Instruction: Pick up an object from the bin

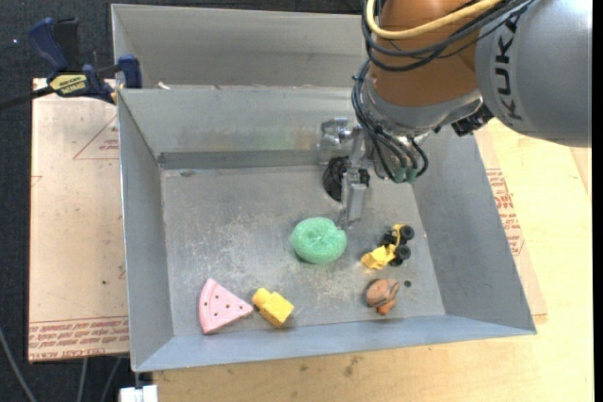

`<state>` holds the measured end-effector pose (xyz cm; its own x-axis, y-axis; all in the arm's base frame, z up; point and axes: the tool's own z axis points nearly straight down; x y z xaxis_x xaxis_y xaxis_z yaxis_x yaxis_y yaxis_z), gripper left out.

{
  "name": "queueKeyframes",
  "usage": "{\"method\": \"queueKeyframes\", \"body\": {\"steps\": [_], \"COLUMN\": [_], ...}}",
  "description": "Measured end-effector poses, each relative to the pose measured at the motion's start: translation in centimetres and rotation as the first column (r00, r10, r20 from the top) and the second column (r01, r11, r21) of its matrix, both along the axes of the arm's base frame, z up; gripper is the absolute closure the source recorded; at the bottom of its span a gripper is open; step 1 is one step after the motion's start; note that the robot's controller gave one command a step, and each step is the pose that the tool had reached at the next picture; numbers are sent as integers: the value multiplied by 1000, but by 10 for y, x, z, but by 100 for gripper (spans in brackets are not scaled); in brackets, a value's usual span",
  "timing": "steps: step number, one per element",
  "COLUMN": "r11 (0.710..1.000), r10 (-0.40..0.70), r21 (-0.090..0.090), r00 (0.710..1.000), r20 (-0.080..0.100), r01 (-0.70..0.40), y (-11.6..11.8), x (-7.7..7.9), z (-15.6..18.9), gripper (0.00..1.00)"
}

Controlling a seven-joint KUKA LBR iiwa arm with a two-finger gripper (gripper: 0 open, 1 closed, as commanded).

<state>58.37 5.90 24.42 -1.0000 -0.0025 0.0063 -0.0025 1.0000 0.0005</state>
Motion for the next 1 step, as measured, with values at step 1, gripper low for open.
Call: {"method": "queueKeyframes", "body": {"steps": [1], "r11": [1000], "r10": [-1], "r21": [1], "r00": [1000], "r20": [8], "r01": [1], "y": [0], "x": [1], "z": [5], "gripper": [0]}}
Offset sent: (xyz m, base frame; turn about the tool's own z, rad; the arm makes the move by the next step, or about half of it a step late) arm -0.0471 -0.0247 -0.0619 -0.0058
